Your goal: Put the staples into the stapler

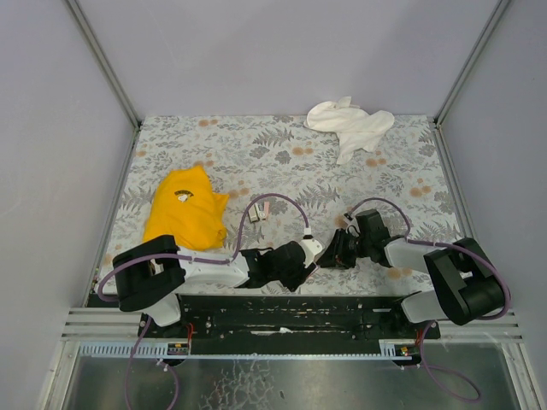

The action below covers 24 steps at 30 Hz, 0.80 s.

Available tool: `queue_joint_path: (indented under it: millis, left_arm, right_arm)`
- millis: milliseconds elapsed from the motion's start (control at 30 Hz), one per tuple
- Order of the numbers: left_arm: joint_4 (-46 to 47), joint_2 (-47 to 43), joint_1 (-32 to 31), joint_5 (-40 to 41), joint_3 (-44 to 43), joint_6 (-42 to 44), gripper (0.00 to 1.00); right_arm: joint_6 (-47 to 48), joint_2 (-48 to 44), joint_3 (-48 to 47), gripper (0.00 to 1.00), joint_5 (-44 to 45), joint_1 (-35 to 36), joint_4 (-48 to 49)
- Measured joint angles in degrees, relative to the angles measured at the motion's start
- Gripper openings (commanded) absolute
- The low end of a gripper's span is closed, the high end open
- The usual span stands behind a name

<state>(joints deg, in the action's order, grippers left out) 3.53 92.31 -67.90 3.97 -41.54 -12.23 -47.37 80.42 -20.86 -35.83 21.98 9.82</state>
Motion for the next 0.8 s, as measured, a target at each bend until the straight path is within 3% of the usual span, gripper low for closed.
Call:
queue_joint_path:
  millis: [333,567,800]
  left_arm:
    - [0.22,0.09,0.0,0.0,0.0,0.0,0.4]
    - [0.7,0.31,-0.26,0.04,0.0,0.0,0.4]
    - [0.79,0.31,-0.26,0.2,0.0,0.0,0.4]
  right_arm:
    - [-0.17,0.52,0.42,0.21,-0.39,0.28,1.36]
    - [-1.07,0.28,1.11,0.01,-0.24,0.42,2.05]
    - [-1.55,-2.54,1.25,0.0,1.25,0.59,1.16]
